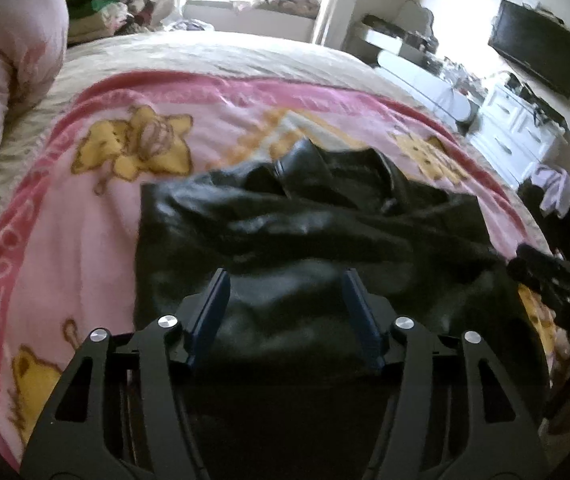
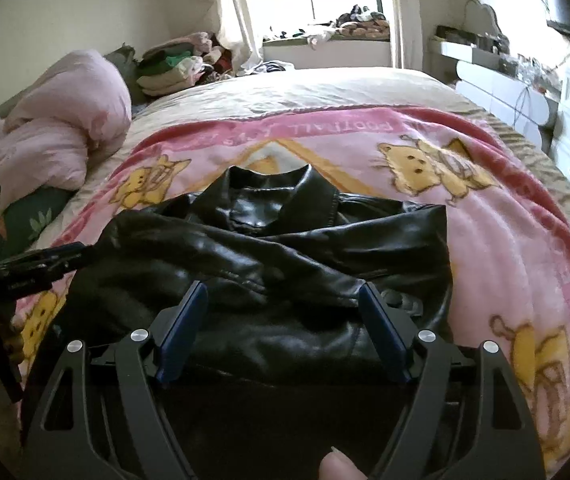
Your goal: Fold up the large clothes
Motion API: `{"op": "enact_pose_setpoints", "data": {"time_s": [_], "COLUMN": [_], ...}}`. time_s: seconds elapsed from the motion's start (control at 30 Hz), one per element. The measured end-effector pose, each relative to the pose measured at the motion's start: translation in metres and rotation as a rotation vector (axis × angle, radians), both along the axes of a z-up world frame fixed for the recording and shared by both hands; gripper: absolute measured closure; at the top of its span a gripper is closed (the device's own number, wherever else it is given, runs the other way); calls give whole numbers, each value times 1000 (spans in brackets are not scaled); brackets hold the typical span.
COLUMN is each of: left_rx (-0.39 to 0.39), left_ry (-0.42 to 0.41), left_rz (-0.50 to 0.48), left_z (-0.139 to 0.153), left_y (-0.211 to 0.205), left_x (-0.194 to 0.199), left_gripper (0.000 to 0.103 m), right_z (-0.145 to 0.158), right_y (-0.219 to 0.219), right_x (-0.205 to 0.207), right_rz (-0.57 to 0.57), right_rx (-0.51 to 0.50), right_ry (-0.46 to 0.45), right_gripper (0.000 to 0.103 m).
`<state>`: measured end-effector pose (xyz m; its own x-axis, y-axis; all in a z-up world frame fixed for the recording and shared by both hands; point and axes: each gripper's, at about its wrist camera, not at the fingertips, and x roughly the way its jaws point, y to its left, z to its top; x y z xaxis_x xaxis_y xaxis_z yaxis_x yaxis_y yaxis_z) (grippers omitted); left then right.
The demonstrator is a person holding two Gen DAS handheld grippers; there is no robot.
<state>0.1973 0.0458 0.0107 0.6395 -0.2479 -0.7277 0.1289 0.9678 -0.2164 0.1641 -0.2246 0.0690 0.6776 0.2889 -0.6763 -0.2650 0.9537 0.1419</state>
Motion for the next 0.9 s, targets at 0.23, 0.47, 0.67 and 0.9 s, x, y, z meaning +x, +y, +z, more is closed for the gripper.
{"op": "enact_pose_setpoints", "data": {"time_s": [0.23, 0.47, 0.67, 0.9], "left_rx": [14, 65, 58, 88], "left_ry": [78, 155, 154, 139], "left_rz": [-81, -80, -79, -87], "left_z": [-21, -51, -53, -47], "left_y": [-22, -32, -29, -34], "left_x": [-4, -2, -3, -4], "left_gripper": [82, 82, 82, 82], "right_z": [-6, -18, -35, -79], "right_y": [19, 36, 34, 35], "right_x": [-9, -13, -6, 8], "right_rz": [78, 122, 106, 91], "right_rx": [-19, -51, -74, -140], "right_ry": [10, 39, 101, 227], "right_gripper": [38, 38, 38, 39]}}
